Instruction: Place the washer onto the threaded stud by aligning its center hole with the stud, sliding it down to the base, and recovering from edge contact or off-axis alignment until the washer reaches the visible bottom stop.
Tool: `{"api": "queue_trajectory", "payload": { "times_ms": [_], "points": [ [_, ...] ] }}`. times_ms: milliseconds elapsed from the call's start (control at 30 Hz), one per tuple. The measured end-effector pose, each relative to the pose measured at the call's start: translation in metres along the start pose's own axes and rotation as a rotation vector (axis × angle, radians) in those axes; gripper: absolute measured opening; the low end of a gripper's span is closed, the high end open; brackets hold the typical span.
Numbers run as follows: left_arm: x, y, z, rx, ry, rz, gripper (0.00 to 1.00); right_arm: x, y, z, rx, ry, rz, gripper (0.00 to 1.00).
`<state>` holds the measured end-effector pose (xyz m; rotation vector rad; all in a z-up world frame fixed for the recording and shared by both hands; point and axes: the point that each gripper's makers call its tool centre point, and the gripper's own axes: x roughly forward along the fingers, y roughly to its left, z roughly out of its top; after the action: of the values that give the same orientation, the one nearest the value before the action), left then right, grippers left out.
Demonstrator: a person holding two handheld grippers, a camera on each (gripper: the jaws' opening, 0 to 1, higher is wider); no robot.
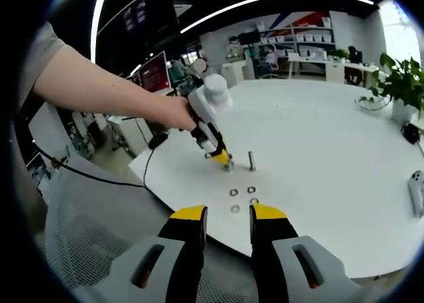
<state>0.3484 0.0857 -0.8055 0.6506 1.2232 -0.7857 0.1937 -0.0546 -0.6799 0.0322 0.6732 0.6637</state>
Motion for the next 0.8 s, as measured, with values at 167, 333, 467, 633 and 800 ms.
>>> {"api": "queue_trajectory", "payload": {
  "times_ms": [167,333,467,633,800],
  "points": [
    [0.007,0.000,-0.003,0.028,0.016,0.003,0.19,0.000,-0.001,0.000,-0.001,-0.001,-0.003,0.28],
    [0.009,0.000,-0.004,0.042,0.021,0.003,0.19,0.000,-0.001,0.000,0.001,-0.003,-0.004,0.28],
    [0.012,-0.001,-0.006,0.012,0.031,-0.010,0.19,0.000,-0.002,0.001,0.001,-0.003,-0.006,0.28],
    [0.016,0.000,-0.008,-0.025,0.029,-0.022,0.20,-0.001,-0.003,0.001,0.007,-0.008,-0.015,0.28],
    [0.017,0.000,-0.008,-0.027,0.018,-0.025,0.20,-0.001,-0.004,0.000,0.007,-0.006,-0.019,0.28]
  ]
}}
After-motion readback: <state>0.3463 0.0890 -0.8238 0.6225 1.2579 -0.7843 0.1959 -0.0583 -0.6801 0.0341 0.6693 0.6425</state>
